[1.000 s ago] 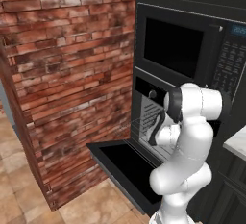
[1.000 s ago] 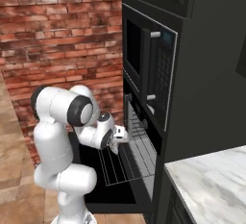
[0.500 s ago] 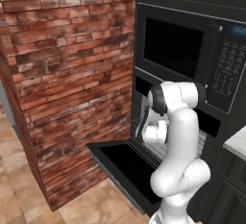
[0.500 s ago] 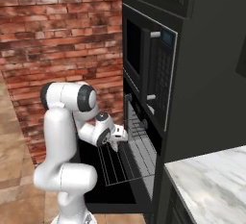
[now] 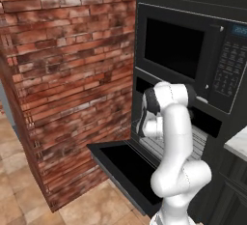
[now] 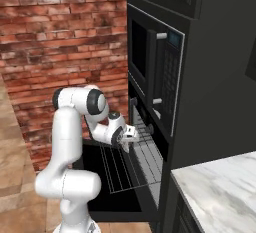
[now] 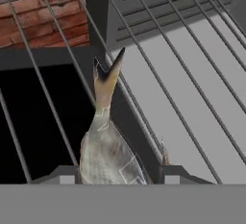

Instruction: Place the fish on the rack of the oven, and slide the rack back inside. Close the oven door.

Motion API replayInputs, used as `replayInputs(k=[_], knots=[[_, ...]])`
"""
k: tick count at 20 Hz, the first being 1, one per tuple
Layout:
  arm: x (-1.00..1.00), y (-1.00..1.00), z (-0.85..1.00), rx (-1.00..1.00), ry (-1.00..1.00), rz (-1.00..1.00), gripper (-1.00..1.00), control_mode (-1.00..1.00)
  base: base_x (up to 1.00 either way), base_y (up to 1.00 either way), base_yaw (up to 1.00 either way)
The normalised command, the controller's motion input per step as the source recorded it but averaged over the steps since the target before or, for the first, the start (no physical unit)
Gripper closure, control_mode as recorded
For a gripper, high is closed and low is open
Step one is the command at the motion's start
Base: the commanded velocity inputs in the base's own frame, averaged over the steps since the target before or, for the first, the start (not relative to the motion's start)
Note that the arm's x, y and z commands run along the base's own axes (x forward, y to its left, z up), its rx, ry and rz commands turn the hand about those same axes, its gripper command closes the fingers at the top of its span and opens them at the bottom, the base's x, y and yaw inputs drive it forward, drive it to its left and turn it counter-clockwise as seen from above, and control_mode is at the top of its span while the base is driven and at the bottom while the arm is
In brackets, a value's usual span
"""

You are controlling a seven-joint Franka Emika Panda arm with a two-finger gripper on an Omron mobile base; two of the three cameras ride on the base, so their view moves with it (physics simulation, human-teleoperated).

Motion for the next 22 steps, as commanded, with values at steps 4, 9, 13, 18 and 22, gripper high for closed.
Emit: replayInputs(k=[4, 9, 13, 18, 22], knots=[[0.56, -0.29, -0.57, 0.00, 0.06, 0.00, 1.00, -1.00, 0.00, 0.00, 0.00], [0.39, -0.08, -0.69, 0.00, 0.14, 0.01, -1.00, -1.00, 0.00, 0.00, 0.00], [0.21, -0.12, -0.54, 0.00, 0.09, 0.01, -1.00, -1.00, 0.00, 0.00, 0.00], [-0.14, -0.20, -0.26, 0.01, -0.01, 0.02, -1.00, -1.00, 0.00, 0.00, 0.00], [-0.64, 0.00, 0.36, 0.02, -0.23, 0.00, -1.00, -1.00, 0.00, 0.00, 0.00]])
